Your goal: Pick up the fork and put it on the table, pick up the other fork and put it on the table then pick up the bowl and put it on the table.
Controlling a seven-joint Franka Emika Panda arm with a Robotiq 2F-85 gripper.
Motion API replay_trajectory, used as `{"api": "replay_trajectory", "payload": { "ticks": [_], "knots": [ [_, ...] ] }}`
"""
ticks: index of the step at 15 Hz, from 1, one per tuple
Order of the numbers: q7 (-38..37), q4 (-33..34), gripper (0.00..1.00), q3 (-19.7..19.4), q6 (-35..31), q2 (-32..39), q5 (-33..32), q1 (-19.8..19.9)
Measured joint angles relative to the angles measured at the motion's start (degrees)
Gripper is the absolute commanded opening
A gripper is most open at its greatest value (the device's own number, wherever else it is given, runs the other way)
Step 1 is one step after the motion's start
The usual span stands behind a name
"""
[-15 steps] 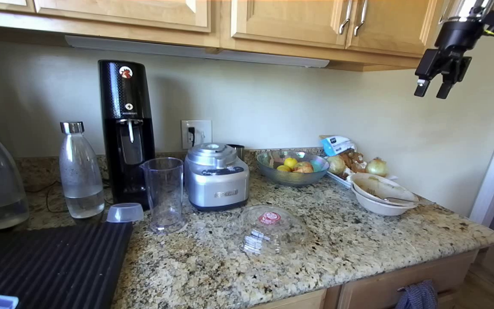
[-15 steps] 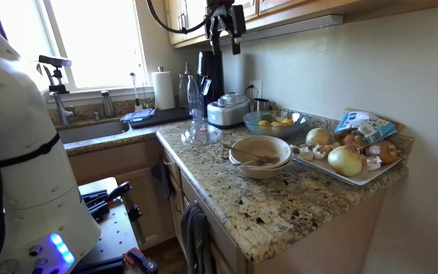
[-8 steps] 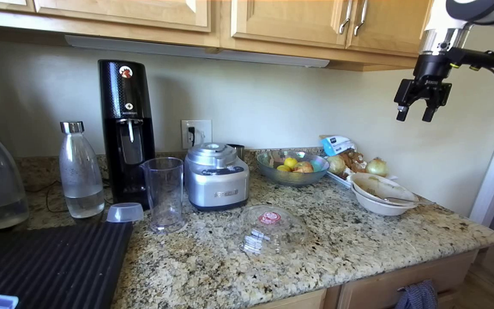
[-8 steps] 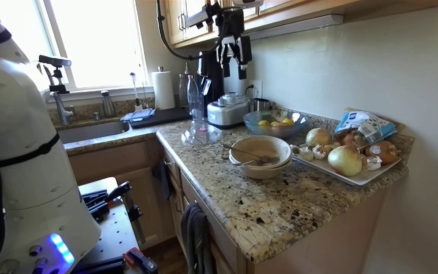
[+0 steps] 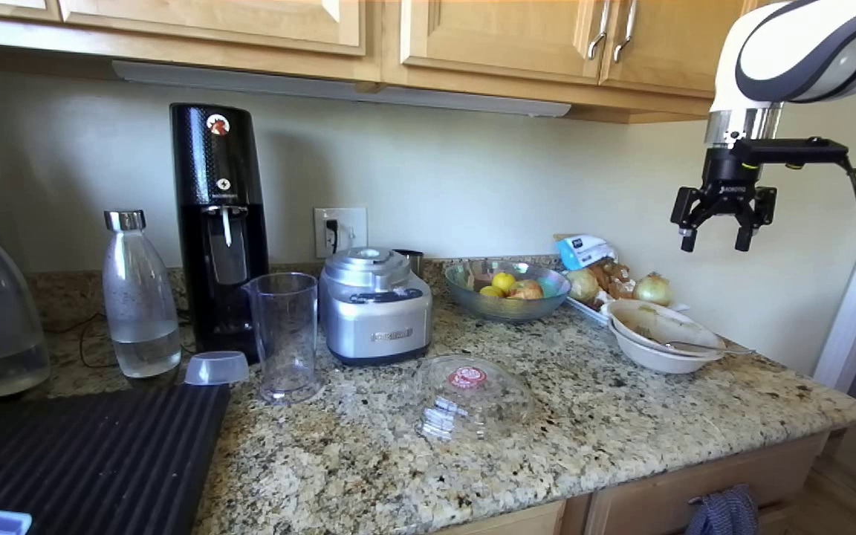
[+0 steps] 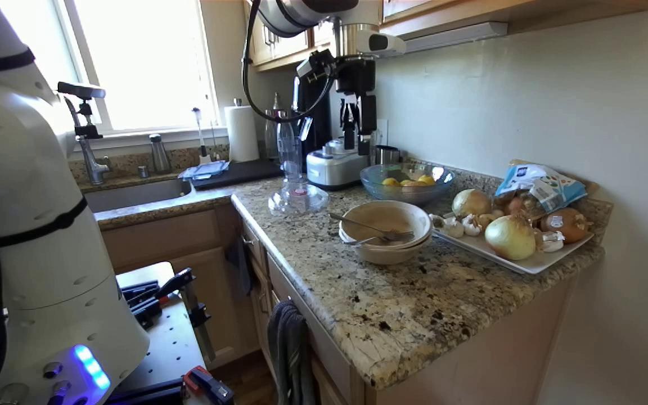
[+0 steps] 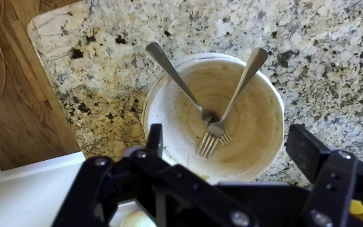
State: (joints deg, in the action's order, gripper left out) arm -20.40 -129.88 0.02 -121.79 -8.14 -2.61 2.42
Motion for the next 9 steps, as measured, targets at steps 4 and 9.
{"api": "replay_trajectory", "payload": {
  "ticks": [4, 9],
  "knots": [
    [-0.3, 0.1, 1.0, 0.0, 0.0, 0.0, 0.1, 0.0],
    [-6.3, -0.5, 1.0, 0.0, -2.8, 2.4, 3.2, -0.1]
  ]
}}
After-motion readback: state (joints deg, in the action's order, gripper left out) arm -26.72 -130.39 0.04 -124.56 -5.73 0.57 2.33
